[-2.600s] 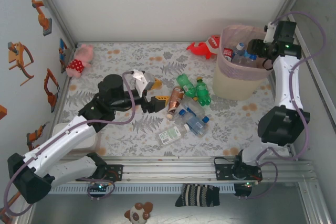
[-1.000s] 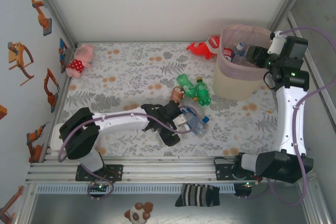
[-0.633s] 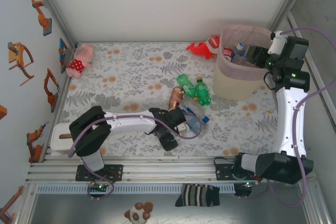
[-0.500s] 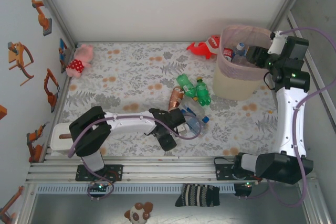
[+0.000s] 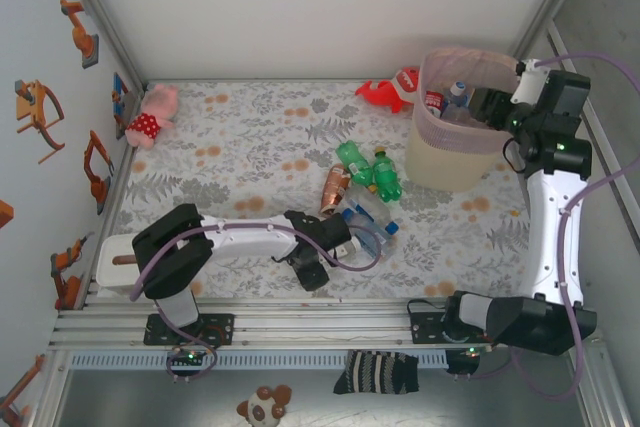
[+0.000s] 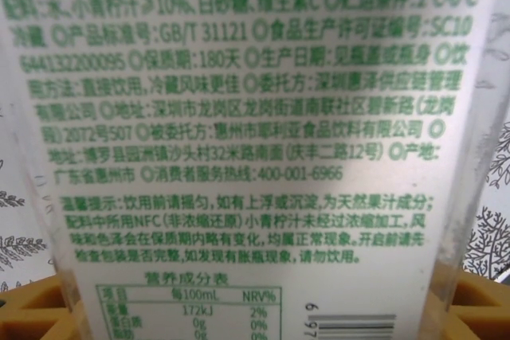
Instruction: Put the plastic bottles in the bin
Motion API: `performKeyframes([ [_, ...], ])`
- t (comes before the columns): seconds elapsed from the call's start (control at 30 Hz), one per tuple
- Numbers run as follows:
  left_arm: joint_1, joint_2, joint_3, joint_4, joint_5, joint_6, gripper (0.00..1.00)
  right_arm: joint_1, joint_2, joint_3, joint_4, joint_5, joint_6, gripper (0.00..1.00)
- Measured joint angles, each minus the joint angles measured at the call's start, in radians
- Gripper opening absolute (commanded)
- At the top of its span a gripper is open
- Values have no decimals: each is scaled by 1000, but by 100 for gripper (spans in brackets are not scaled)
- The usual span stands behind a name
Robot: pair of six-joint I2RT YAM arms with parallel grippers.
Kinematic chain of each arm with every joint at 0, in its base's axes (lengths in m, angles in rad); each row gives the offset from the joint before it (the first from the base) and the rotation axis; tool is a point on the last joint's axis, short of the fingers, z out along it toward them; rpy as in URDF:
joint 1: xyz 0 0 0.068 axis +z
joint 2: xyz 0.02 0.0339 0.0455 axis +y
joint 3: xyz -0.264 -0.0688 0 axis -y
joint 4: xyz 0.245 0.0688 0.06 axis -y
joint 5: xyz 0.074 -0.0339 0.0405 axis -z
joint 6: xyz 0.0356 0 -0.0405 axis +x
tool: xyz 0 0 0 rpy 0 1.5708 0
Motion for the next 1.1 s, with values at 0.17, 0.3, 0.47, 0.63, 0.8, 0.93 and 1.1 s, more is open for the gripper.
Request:
performKeyframes([
  [0.17,-1,-52,3,-29,-2,0,53,0,-31,0,-7,-11,0,63],
  [0.3,6,-144,28,-41,-2,0,53,0,-65,0,-3,-54,6,63],
  [0.47,67,-286,61,-13,47,0,53,3,-122,-41,87,-161,58,63],
  [0.63,165,-428,67,85,156,2,53,23,-172,-116,273,-307,171,62],
  [0.8,237,-501,68,221,304,7,52,97,-192,-162,476,-439,270,62],
  [0.93,272,-531,66,357,421,16,52,196,-192,-166,600,-519,313,62],
  [1.1,275,-543,66,524,553,34,51,363,-187,-166,727,-599,342,64],
])
